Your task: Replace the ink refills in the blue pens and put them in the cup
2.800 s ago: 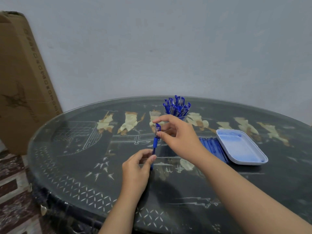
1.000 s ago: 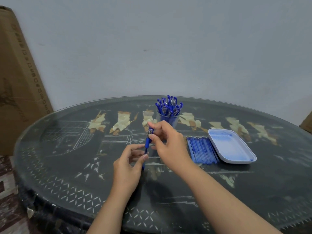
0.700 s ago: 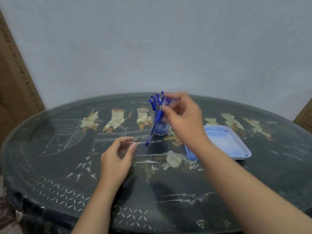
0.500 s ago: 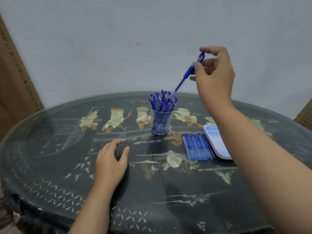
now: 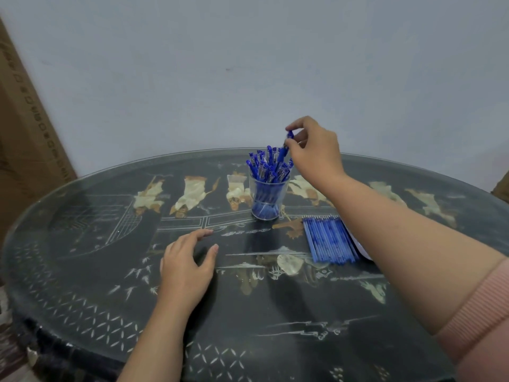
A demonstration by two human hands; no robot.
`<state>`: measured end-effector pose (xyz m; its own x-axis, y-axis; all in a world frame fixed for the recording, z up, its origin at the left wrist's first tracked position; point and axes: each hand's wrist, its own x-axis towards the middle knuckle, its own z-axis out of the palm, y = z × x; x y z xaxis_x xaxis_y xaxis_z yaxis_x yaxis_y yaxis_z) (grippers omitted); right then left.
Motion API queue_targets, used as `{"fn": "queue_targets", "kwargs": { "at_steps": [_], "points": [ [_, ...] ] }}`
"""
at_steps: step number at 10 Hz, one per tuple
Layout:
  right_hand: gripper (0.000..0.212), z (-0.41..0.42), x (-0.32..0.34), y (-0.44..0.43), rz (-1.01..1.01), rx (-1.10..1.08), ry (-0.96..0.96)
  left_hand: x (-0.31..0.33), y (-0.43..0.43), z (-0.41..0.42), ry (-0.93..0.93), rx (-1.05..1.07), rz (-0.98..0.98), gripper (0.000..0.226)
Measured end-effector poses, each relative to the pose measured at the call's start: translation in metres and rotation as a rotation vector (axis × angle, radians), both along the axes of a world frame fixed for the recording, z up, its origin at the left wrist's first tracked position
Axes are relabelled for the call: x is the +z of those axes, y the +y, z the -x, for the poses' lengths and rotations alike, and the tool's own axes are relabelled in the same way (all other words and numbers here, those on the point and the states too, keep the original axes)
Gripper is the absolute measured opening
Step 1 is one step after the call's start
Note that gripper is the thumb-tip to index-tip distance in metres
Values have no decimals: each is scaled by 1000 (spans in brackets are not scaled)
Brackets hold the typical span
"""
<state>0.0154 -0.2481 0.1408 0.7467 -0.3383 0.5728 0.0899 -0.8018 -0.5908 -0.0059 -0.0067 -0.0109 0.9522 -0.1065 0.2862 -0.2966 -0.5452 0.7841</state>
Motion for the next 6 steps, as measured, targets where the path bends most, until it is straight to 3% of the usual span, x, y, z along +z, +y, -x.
{"fn": "queue_targets", "kwargs": {
  "at_steps": [4, 6],
  "points": [
    [16, -19, -20, -4, 247, -137, 290, -6, 0, -6, -10, 12, -51, 29],
    [27, -19, -21, -5, 274, -113, 278, -7, -1, -7, -35, 38, -63, 29]
  ]
}}
